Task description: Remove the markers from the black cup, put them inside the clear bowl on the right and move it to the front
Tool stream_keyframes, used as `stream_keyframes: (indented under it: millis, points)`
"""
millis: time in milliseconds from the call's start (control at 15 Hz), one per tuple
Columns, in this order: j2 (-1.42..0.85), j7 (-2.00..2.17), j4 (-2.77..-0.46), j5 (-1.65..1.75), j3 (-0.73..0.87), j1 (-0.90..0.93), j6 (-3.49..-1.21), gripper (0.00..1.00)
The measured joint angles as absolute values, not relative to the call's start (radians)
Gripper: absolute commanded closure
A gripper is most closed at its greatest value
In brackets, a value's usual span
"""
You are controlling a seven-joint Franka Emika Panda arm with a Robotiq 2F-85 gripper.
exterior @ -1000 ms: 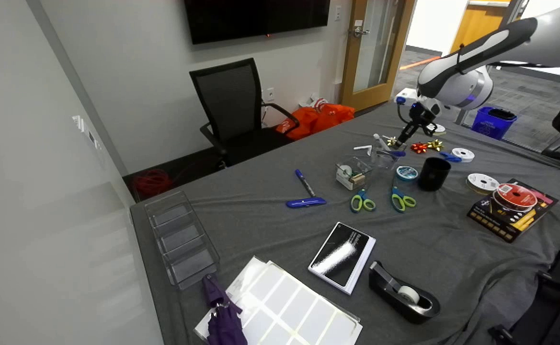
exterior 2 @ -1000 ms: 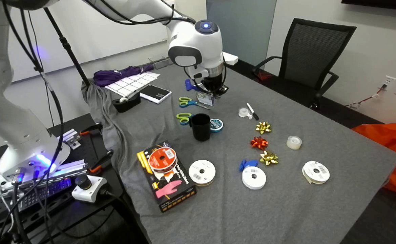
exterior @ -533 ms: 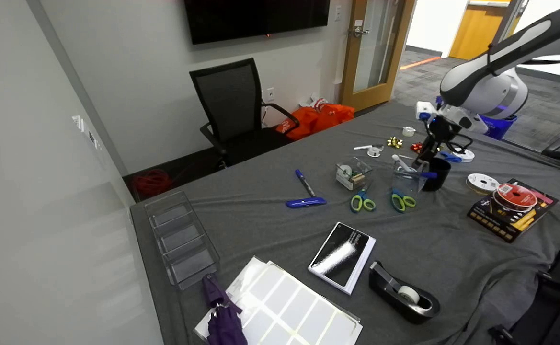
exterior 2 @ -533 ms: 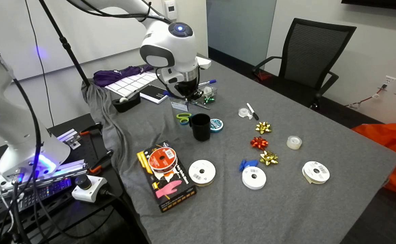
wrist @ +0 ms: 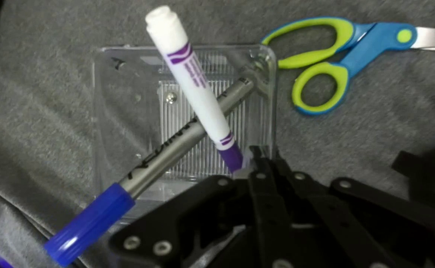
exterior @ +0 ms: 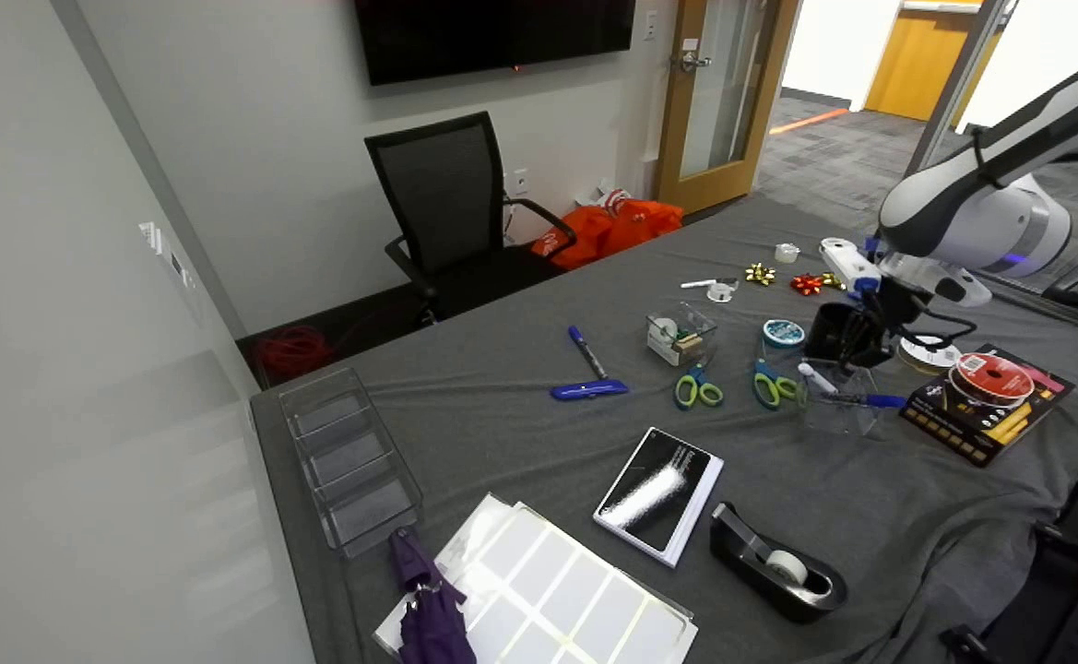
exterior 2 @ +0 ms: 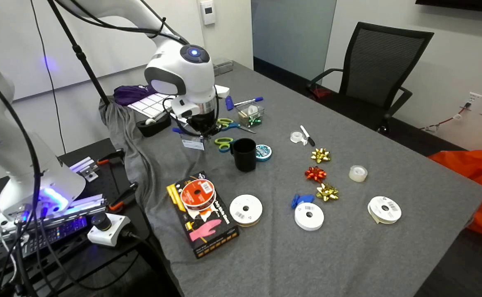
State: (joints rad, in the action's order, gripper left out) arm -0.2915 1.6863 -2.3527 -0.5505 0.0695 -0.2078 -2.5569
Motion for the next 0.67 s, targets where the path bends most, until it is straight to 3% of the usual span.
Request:
stream_keyframes:
  millis: [200,267,400,667]
  points:
    - [-0.292,1.619,-2.408,-0.559,0.073,-0.207,-2.616,0.99]
    - [-0.292,1.593,-2.423,-0.571,0.073,-0.206,-2.639,0.7]
    - [-0.292,1.542,-2.443,-0.601,0.073,-0.206,-2.679,0.64]
    - [-0.292,1.474,-2.458,-0.649,0.073,-0.203,-2.723,0.36]
